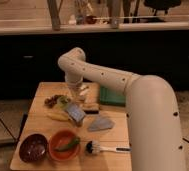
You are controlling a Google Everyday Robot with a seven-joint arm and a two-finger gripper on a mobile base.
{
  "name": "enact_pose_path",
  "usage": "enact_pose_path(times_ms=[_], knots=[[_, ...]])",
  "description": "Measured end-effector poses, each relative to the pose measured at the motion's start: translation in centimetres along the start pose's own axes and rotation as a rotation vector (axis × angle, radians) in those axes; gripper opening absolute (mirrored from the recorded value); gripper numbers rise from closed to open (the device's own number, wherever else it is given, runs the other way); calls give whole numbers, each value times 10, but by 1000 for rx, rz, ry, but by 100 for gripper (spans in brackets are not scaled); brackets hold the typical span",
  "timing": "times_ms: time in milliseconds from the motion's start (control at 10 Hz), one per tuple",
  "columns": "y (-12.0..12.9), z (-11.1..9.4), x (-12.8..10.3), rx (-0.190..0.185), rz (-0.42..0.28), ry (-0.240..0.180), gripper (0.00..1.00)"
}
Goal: Place fork in plastic cup
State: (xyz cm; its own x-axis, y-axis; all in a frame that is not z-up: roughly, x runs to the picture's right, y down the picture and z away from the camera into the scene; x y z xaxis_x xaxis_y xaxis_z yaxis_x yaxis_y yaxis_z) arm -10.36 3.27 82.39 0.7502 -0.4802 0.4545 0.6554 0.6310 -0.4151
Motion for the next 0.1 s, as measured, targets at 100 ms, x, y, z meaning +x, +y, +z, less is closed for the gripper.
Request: enact_pose_path(times_ms=[100], knots=[[-4,-1,-3,7,-39,-13,0]])
